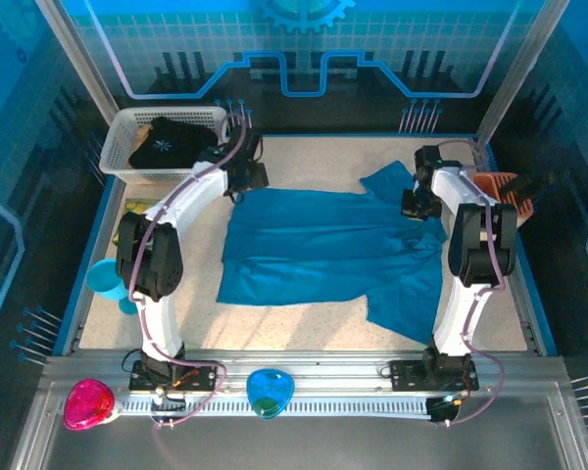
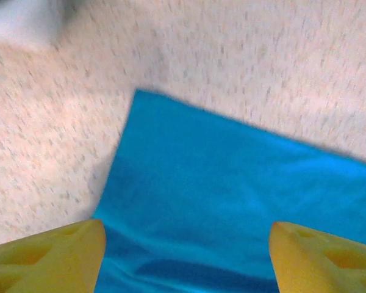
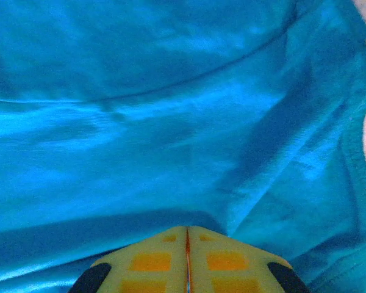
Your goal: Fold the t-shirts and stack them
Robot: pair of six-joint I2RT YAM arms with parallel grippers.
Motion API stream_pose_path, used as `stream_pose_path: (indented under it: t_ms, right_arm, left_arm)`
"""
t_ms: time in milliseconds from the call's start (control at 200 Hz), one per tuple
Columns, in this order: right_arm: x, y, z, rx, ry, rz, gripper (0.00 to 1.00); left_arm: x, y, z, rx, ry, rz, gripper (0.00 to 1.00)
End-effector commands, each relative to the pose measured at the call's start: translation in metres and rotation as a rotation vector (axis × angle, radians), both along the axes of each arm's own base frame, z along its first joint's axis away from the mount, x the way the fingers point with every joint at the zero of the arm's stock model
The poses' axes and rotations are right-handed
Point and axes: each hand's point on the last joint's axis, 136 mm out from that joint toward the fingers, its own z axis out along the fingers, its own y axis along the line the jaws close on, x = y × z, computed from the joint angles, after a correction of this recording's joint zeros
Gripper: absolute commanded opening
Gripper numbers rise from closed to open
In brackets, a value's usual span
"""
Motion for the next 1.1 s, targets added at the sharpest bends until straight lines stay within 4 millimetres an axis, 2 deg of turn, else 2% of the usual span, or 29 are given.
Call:
stream_pose_path:
  t_ms: [0,185,425,671,891,1096]
  right_arm:
    - [-0.005,0.019,0.021,0.063,-0.038,0.03,0.1]
    - [-0.023,0.028,0.024,0.113,-0.056,0.031,0.1]
    - [-0.045,0.032,0.03,0.132,-0.077,0.029,0.1]
    - [-0.056,0.031,0.029,0.132,-0.076,0.029,0.1]
    - [-0.057,0.031,0.028,0.13,-0.07,0.03,0.1]
    - [-0.057,0.031,0.029,0.127,-0.069,0.03,0.1]
  left_arm:
    - [0.003,0.025,-0.039,0.074,0.136,-0.012,0.66]
    - [0.03,0.027,-0.071,0.064,0.17,-0.054,0.61]
    - [0.056,0.035,-0.092,0.107,0.181,-0.118,0.55]
    - [0.06,0.038,-0.107,0.151,0.228,-0.216,0.54]
    - [0.057,0.038,-0.121,0.14,0.256,-0.242,0.53]
    - [0.064,0.035,-0.131,0.106,0.283,-0.269,0.52]
